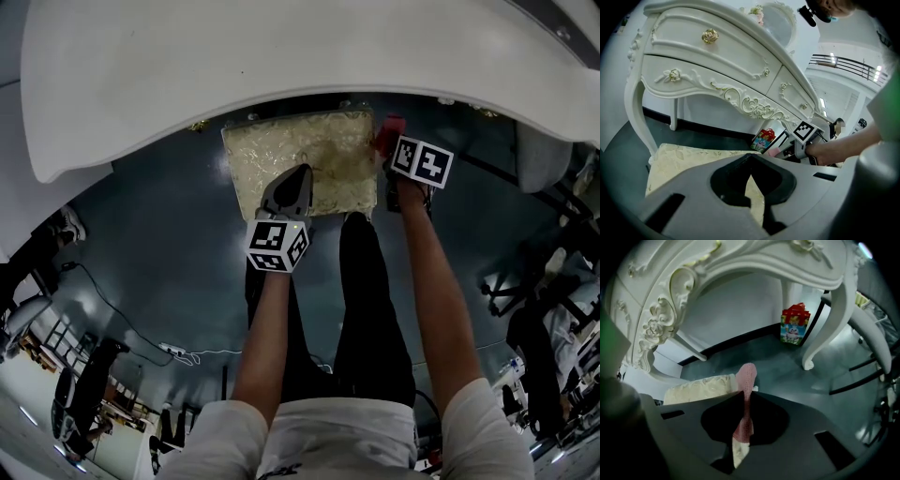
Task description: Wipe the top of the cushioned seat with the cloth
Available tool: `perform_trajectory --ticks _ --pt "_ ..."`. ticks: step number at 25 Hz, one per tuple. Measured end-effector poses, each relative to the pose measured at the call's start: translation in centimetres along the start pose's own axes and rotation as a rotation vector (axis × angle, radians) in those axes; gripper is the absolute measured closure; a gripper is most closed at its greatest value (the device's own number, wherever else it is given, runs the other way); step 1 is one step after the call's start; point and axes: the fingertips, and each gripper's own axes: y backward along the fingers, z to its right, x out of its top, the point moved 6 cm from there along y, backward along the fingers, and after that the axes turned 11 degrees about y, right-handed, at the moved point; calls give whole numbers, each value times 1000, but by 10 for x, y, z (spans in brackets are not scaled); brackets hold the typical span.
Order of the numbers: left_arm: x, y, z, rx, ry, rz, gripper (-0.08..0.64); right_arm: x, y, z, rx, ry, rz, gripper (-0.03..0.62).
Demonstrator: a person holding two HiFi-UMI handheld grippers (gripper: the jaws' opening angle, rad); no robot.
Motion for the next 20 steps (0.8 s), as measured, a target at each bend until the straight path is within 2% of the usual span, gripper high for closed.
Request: perform_trajectory --ticks 4,8,14,20 --pt "4 12 -13 30 26 23 548 -4 17 9 -1 2 36 569" --pt "9 31 -29 43 28 41 548 -4 27 -20 44 15 79 569" --pt "19 76 -71 92 52 91 548 2 17 -130 213 41 121 569" --pt "25 118 -115 141 78 112 548 -12 -10 -253 369 117 62 569"
